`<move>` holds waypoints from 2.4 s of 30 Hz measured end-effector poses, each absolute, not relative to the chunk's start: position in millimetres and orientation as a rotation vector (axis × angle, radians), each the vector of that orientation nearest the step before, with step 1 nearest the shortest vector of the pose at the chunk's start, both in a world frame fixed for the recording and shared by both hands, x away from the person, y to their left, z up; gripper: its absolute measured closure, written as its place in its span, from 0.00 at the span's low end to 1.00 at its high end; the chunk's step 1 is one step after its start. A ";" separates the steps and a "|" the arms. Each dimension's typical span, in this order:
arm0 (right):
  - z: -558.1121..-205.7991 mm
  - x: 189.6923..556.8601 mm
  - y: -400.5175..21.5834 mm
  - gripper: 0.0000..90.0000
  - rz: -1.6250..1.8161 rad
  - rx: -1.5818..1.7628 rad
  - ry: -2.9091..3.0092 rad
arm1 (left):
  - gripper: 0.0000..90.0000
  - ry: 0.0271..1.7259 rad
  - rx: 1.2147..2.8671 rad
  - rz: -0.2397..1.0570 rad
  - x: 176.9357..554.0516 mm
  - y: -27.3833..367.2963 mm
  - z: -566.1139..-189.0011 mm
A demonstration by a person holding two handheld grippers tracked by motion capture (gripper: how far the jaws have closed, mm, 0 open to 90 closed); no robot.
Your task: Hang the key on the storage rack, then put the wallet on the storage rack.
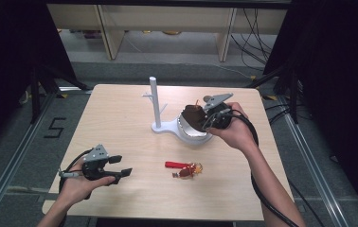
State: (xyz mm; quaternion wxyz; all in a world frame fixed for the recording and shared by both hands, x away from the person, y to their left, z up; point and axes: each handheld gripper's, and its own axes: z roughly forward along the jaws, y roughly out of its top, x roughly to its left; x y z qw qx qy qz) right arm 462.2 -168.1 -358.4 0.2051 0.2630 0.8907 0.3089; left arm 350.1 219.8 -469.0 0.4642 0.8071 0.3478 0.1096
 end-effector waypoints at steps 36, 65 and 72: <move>-393.8 508.2 -149.4 0.64 0.592 0.691 2.611 | 0.33 0.861 2.004 0.222 345.9 217.0 -484.2; -391.0 460.5 -222.3 0.90 0.765 1.189 2.519 | 0.43 0.812 1.971 0.266 357.9 204.9 -471.8; -417.4 454.5 -221.0 0.90 0.750 1.291 2.596 | 0.43 0.811 1.973 0.285 352.4 203.3 -469.0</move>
